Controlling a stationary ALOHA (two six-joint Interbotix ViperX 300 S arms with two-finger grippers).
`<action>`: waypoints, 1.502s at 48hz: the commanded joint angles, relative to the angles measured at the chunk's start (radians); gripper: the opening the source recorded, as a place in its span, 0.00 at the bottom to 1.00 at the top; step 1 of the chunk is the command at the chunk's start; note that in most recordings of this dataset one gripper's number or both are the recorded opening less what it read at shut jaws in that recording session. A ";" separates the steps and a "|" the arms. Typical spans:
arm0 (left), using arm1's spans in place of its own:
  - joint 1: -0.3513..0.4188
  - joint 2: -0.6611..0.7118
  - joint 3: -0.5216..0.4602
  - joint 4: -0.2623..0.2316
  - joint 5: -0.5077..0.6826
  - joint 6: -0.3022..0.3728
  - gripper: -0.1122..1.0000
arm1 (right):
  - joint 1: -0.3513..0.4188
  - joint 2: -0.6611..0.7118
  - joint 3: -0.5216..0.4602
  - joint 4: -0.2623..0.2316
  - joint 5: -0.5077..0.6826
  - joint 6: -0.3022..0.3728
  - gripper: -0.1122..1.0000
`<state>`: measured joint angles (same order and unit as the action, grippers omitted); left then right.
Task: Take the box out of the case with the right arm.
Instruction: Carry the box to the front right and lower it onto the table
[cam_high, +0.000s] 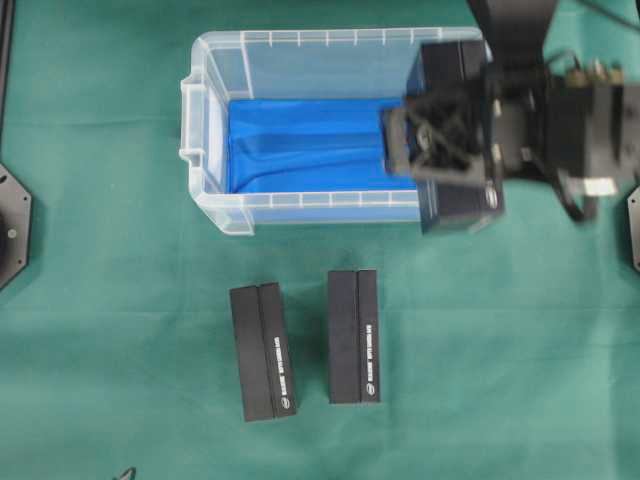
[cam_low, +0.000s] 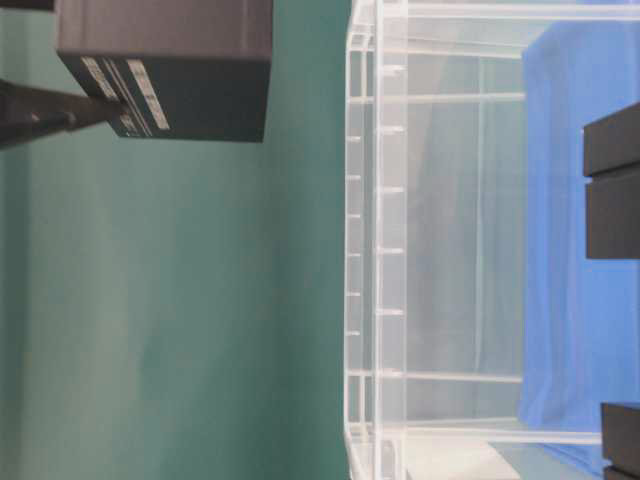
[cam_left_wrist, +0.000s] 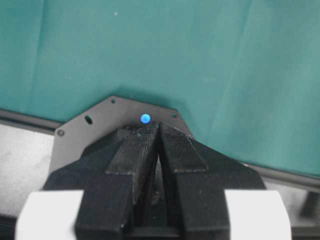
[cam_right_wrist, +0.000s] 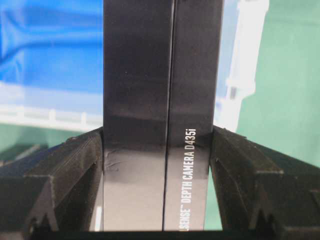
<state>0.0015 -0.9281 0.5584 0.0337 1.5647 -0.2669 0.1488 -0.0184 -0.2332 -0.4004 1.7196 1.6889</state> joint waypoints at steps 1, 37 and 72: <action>0.005 0.009 -0.012 0.002 -0.003 -0.002 0.10 | 0.055 -0.028 -0.028 -0.003 0.014 0.038 0.68; 0.005 0.006 -0.011 0.002 -0.003 -0.002 0.10 | 0.314 0.037 -0.028 0.046 0.089 0.353 0.68; 0.005 0.005 -0.012 -0.002 -0.003 -0.002 0.10 | 0.313 0.078 0.388 0.167 -0.390 0.538 0.68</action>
<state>0.0031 -0.9265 0.5584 0.0337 1.5647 -0.2669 0.4602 0.0736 0.1335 -0.2378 1.3806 2.2197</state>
